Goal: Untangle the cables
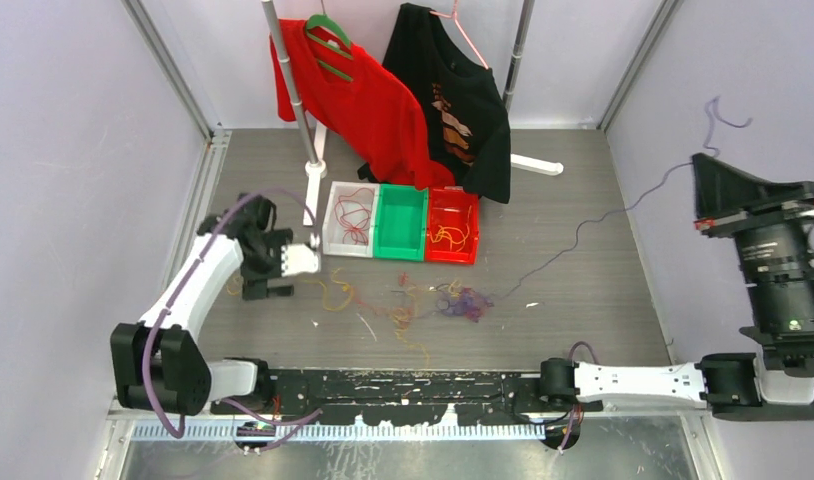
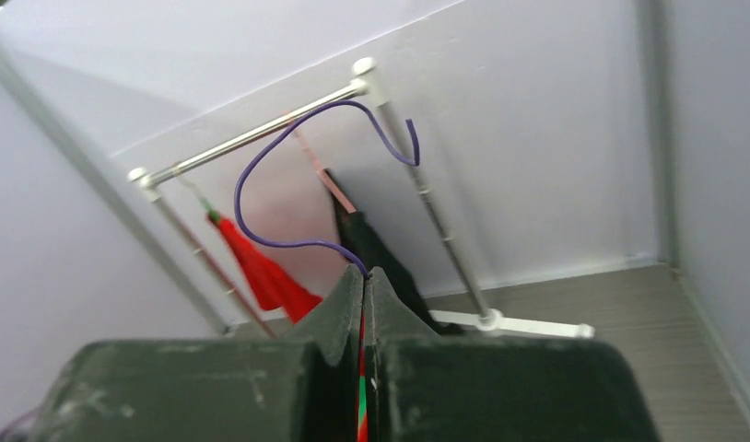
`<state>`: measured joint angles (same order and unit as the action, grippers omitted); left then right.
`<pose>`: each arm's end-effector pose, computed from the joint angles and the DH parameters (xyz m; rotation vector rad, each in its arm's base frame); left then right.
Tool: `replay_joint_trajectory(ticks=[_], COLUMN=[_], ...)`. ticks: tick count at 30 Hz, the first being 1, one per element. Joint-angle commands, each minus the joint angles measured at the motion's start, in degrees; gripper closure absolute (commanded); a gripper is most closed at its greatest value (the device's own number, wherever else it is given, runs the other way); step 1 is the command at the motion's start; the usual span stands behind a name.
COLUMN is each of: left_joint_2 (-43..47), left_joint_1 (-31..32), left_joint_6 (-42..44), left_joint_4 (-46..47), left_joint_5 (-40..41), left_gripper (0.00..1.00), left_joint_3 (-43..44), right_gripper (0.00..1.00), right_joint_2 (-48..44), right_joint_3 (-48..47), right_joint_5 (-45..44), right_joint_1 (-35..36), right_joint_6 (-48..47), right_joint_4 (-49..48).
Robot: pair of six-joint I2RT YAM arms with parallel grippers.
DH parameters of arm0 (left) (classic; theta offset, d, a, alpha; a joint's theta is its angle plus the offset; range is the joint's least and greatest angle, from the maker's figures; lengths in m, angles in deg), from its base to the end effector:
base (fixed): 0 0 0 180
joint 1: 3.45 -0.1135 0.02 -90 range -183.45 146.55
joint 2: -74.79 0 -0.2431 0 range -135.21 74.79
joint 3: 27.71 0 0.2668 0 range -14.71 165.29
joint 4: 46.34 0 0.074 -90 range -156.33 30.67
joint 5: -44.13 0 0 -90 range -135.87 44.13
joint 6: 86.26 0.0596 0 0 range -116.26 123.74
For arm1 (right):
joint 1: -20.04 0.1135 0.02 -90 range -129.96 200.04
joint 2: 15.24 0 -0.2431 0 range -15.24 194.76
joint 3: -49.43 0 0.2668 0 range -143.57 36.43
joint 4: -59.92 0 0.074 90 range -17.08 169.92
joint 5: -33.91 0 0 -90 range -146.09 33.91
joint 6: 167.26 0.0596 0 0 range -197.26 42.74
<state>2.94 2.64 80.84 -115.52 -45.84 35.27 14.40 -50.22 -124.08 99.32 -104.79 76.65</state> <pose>0.2342 -0.0250 0.1727 1.9694 2.2187 0.1810 0.0464 -0.0520 0.5617 0.2301 1.2548 0.3989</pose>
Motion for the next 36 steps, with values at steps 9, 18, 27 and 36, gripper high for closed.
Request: replay_joint_trajectory(ticks=[9, 18, 27, 36], left_joint_2=[-3.05, 3.14, 2.04, 1.69], left_joint_1=[5.24, 22.82, 34.77, 34.94], left_joint_6=[-47.42, -89.50, -89.23, -92.24], left_joint_4=[-11.14, 41.55, 49.47, 55.49], left_joint_5=[-55.02, -56.91, -47.83, -40.25], left_gripper=[0.00, 0.00, 0.01, 0.11], left_joint_3=[41.87, 21.92, 15.17, 12.66], right_gripper=[0.99, 0.99, 0.99, 0.99], right_joint_2=[15.73, 32.42, 43.43, 45.83], right_joint_3=[2.38, -2.19, -12.14, -13.98], right_joint_5=[15.91, 24.04, 34.69, 38.08], right_joint_1=[4.17, 3.33, -7.00, -13.85], right_joint_6=[17.64, 20.50, 33.59, 43.56], right_joint_4=[-0.80, -12.68, -12.77, -13.91])
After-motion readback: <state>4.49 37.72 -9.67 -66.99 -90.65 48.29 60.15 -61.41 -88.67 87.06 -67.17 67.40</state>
